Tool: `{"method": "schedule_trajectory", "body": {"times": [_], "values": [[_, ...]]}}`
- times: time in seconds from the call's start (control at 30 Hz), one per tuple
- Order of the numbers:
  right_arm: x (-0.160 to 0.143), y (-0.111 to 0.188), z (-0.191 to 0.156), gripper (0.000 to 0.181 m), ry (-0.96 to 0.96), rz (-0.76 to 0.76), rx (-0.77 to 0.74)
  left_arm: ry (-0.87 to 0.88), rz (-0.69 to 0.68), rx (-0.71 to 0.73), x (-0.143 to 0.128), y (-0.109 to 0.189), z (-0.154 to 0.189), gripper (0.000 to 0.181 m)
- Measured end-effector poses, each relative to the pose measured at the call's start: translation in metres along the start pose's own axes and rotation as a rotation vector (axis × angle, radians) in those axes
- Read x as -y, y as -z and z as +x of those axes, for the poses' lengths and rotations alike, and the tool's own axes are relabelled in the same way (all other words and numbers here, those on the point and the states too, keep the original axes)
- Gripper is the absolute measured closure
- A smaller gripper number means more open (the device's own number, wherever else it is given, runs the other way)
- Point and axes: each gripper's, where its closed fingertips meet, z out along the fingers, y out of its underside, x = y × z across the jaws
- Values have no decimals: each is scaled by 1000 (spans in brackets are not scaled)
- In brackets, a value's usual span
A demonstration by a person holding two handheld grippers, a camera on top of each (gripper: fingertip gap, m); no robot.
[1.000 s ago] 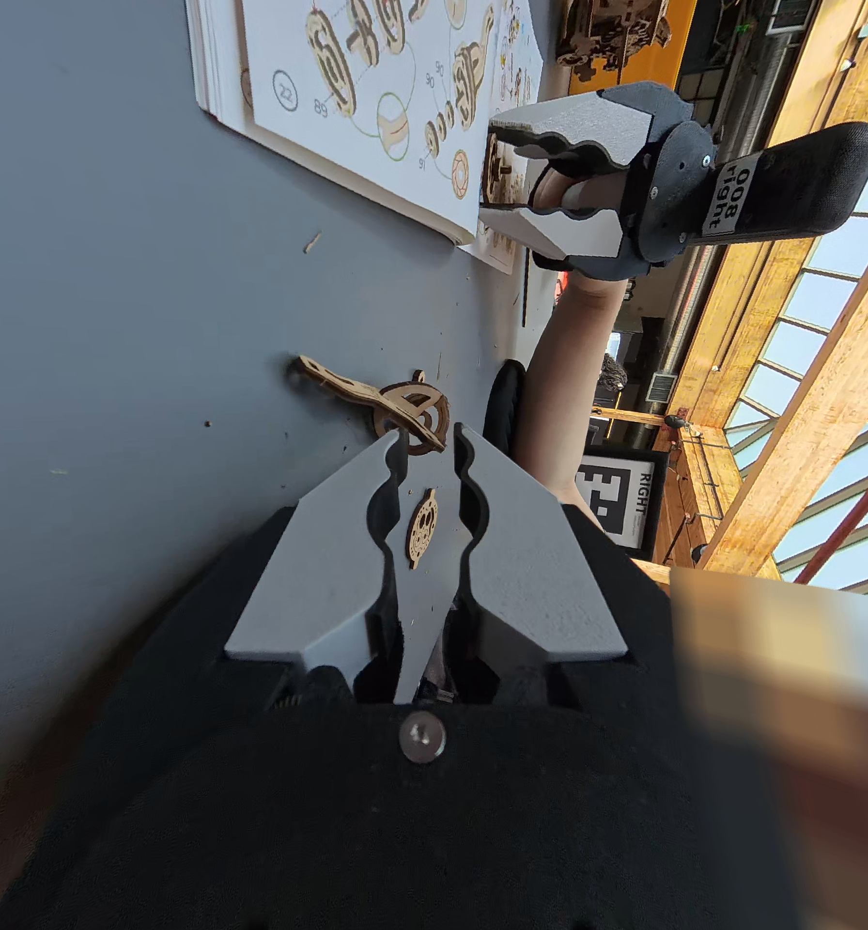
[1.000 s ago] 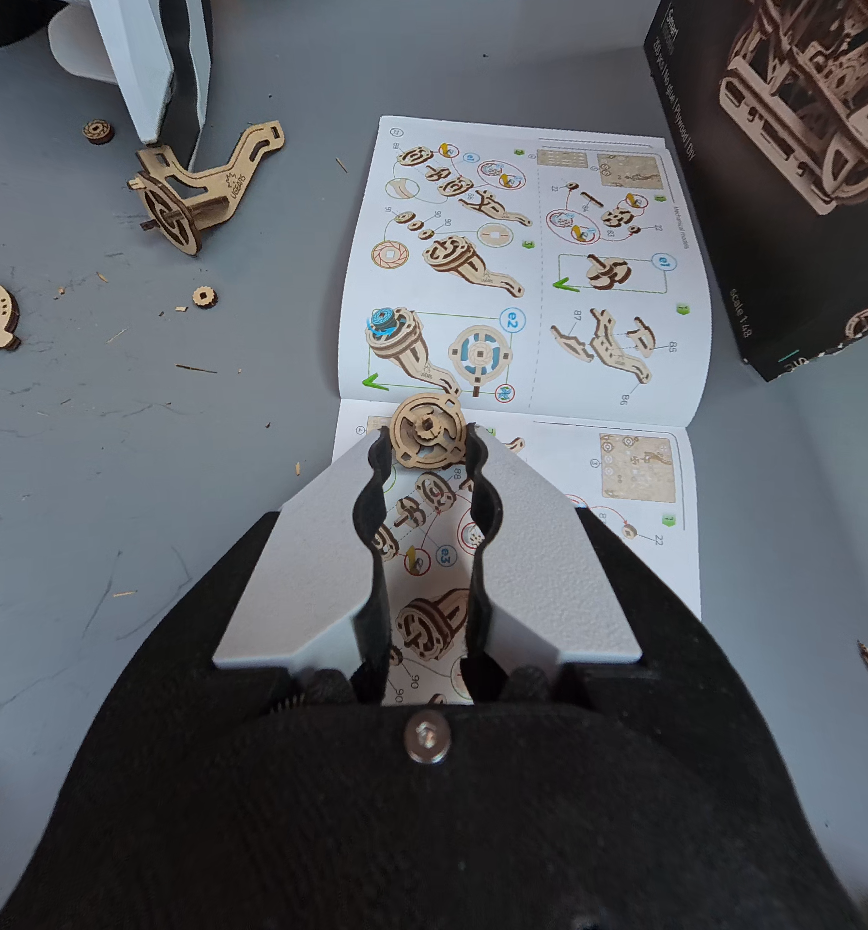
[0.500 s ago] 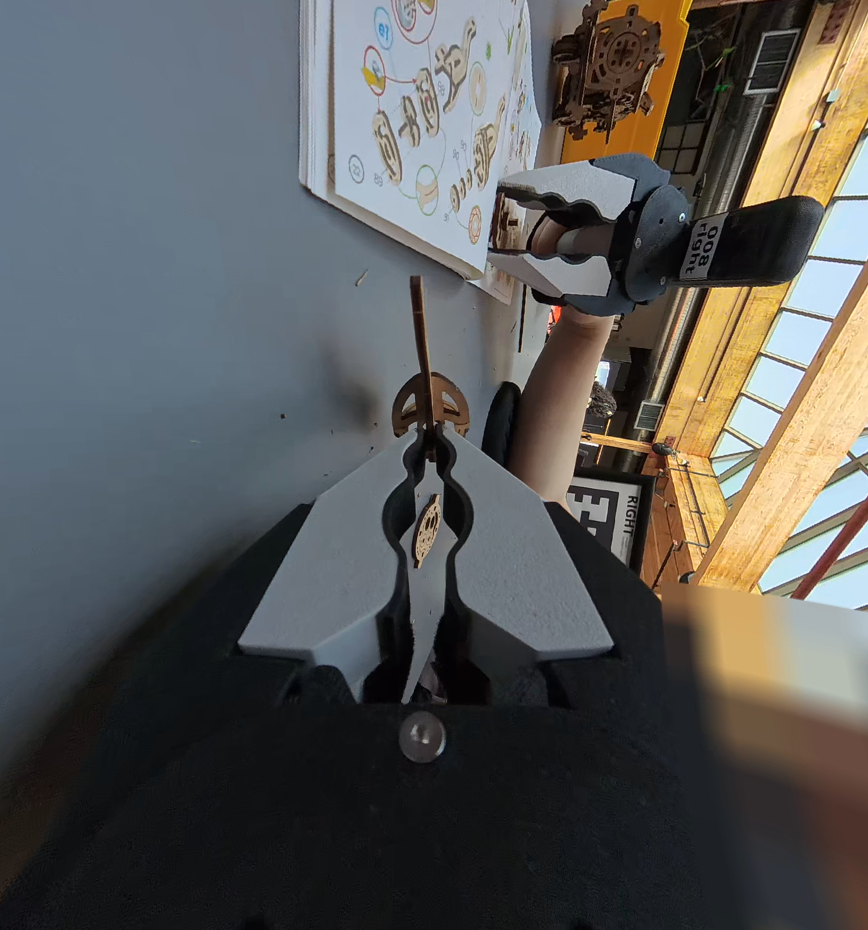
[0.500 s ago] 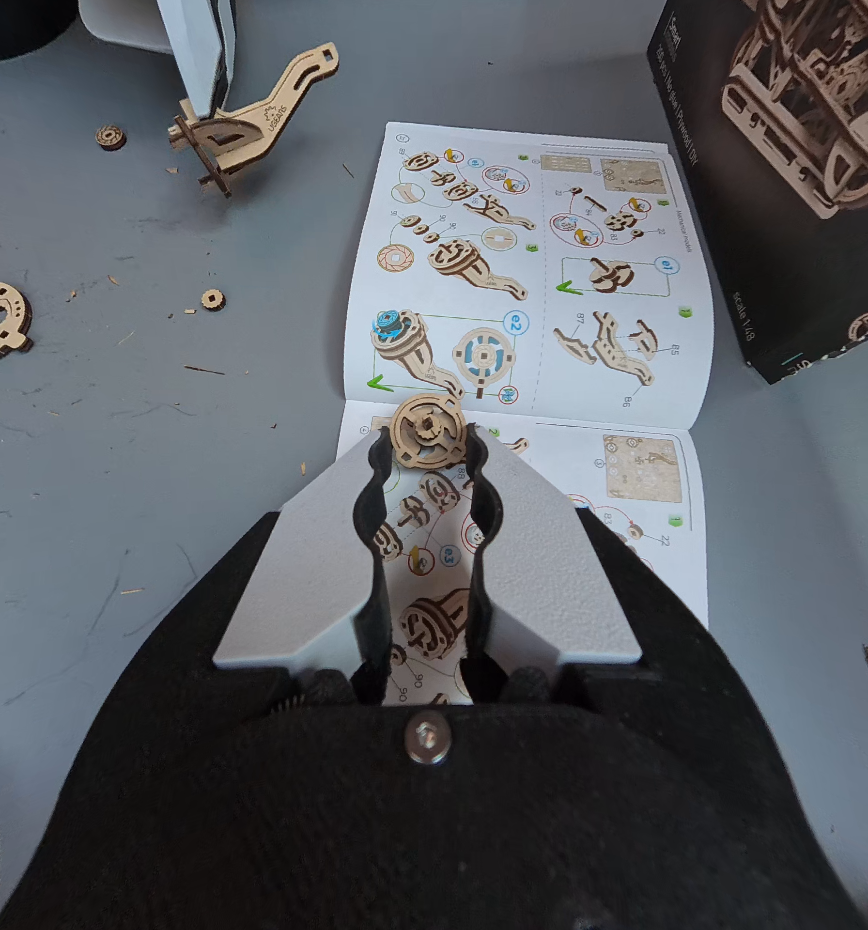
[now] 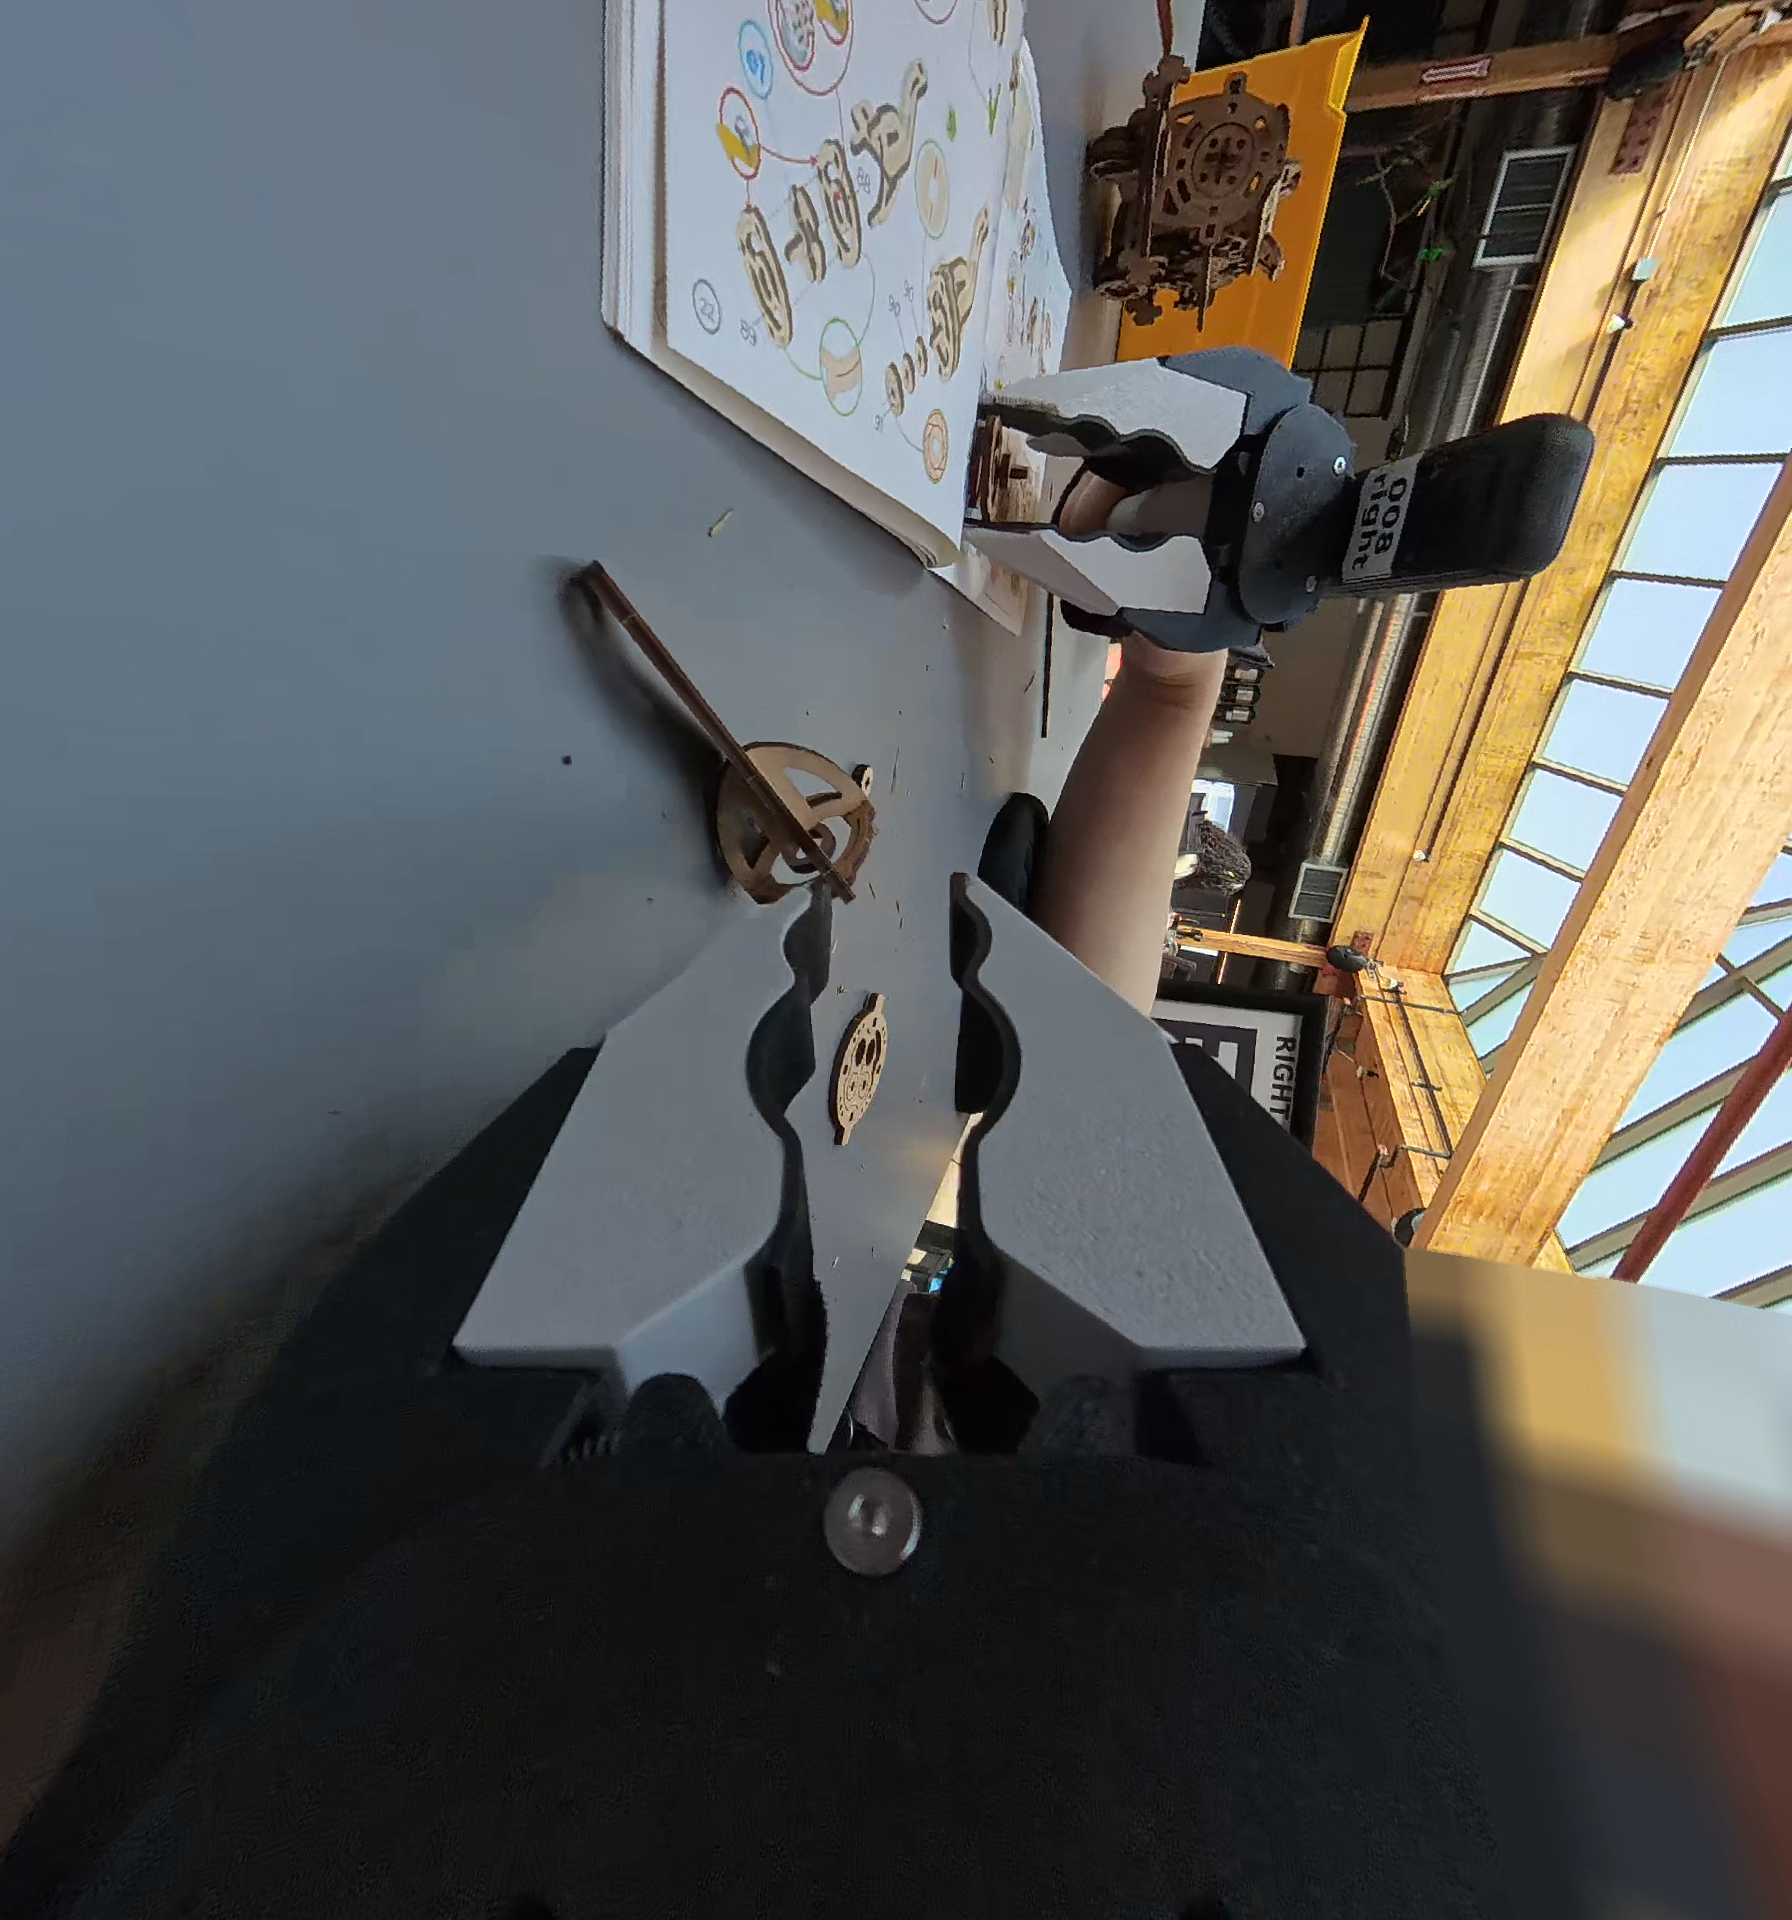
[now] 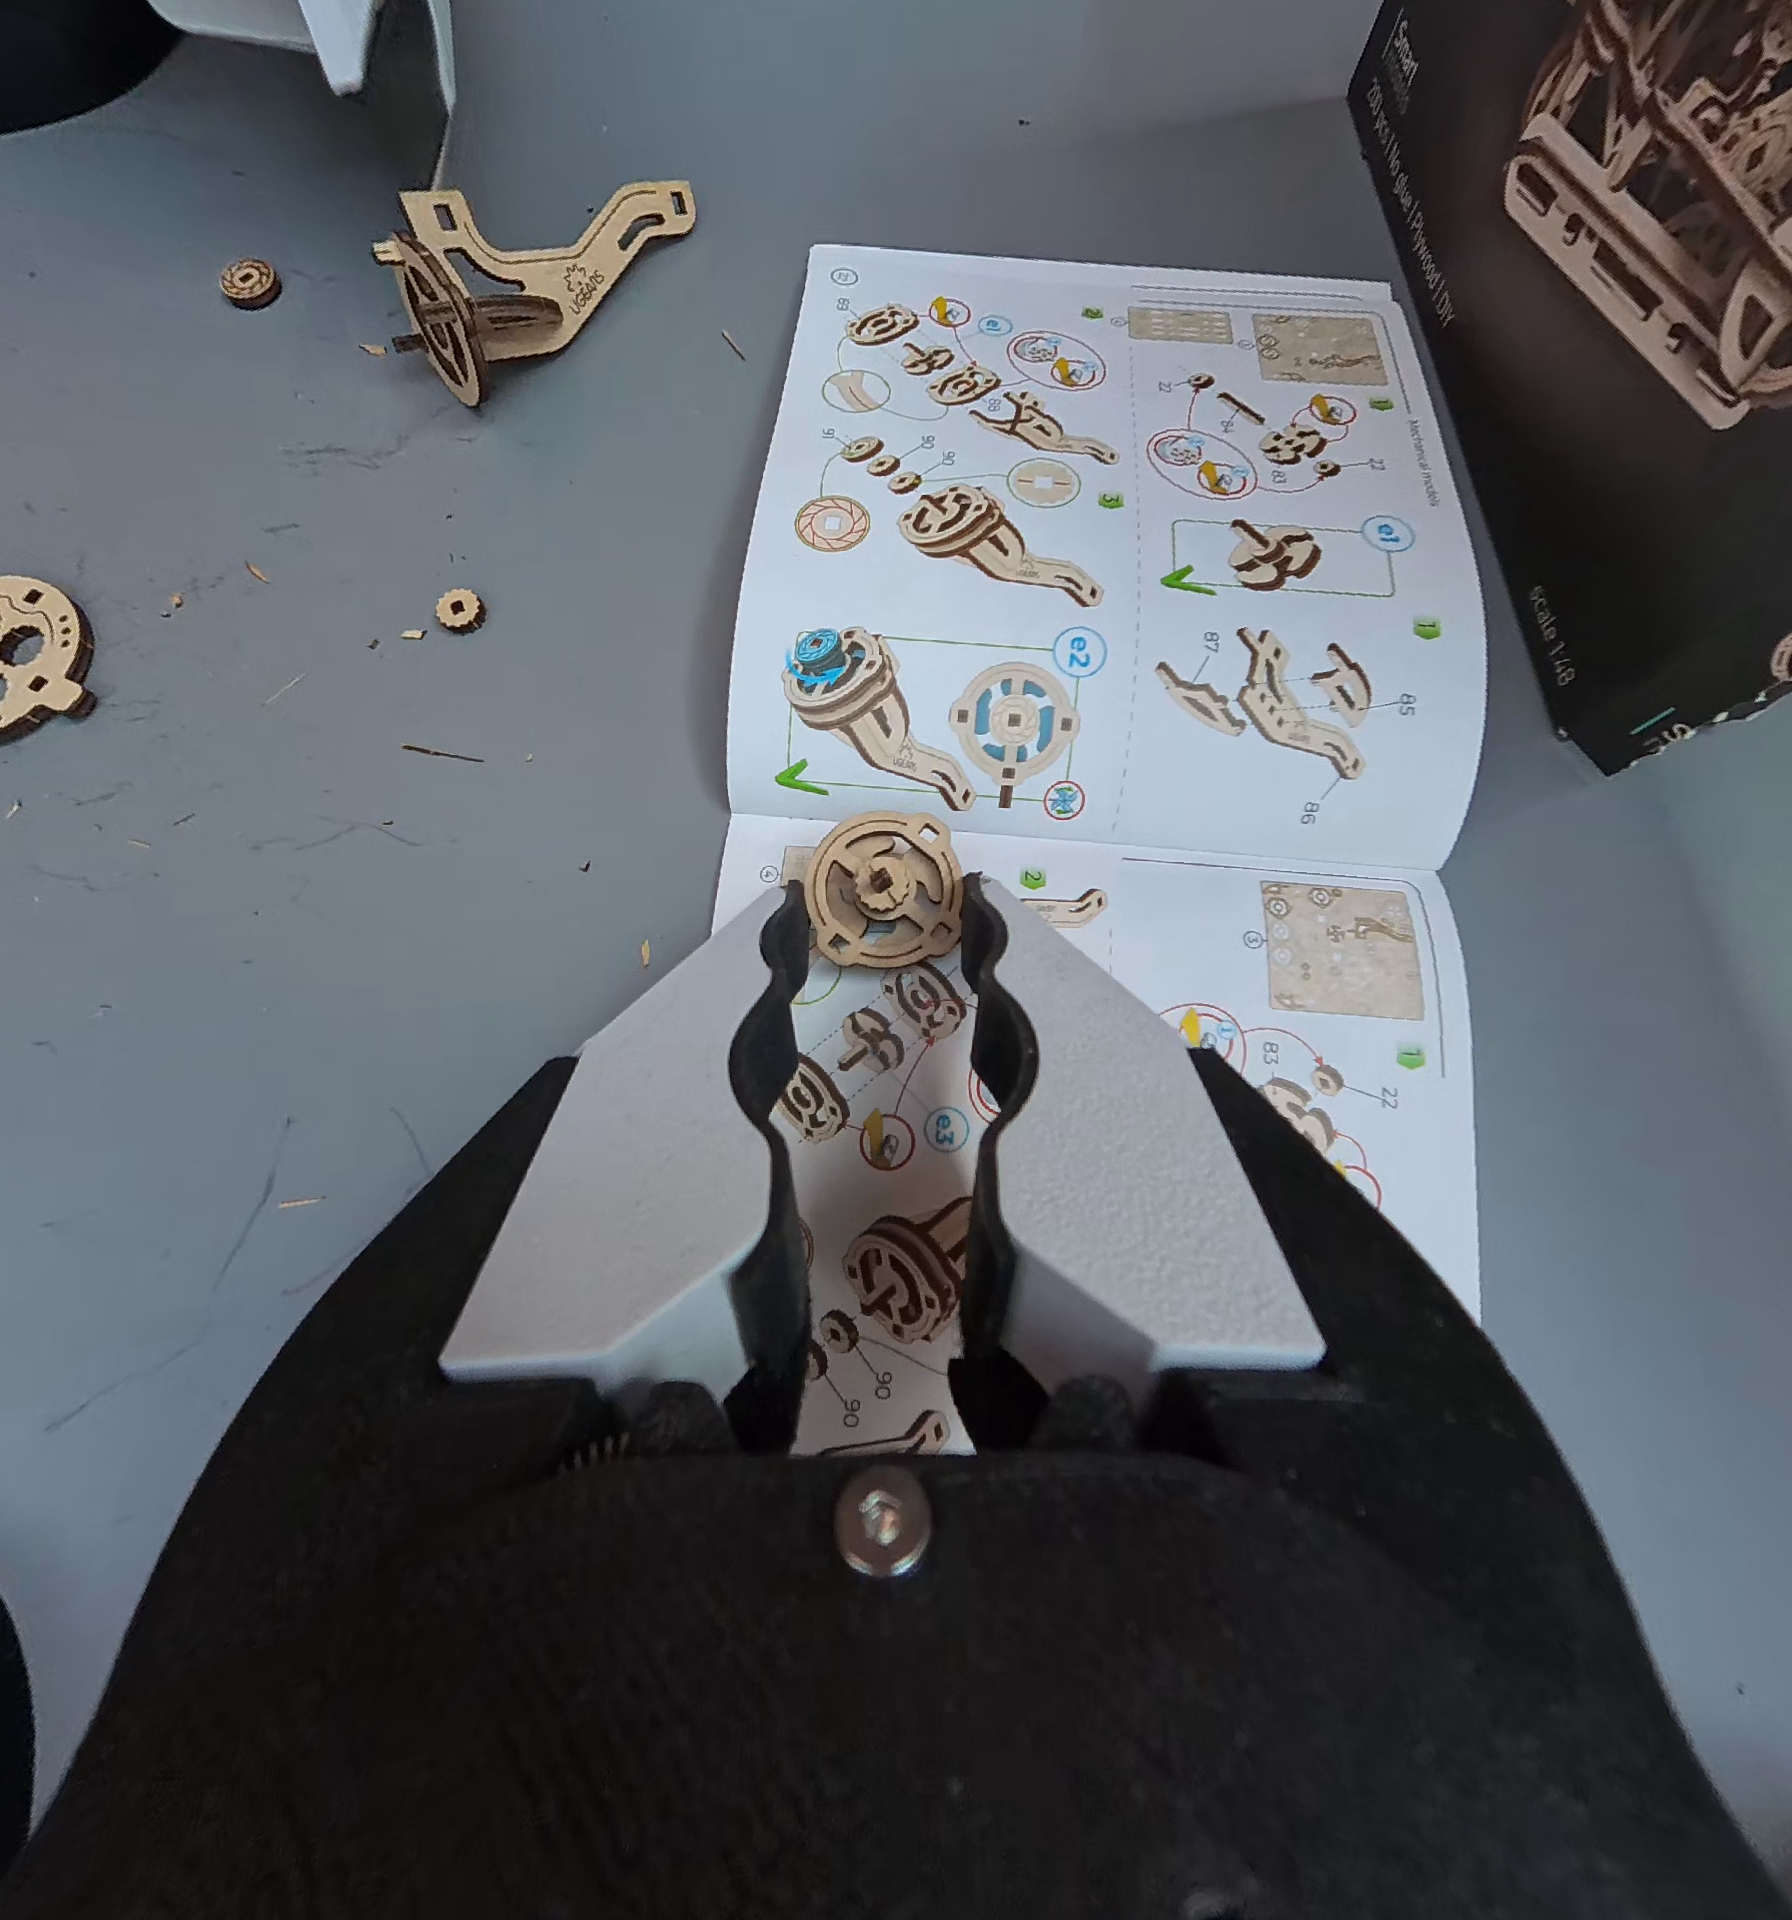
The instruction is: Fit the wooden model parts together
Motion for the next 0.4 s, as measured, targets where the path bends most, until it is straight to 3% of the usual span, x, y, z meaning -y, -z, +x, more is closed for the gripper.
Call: {"method": "schedule_trajectory", "body": {"times": [0.4], "values": [[2,7,-12,152,32,-32,-38,-131,71,-44,-35,30,33,158]]}}
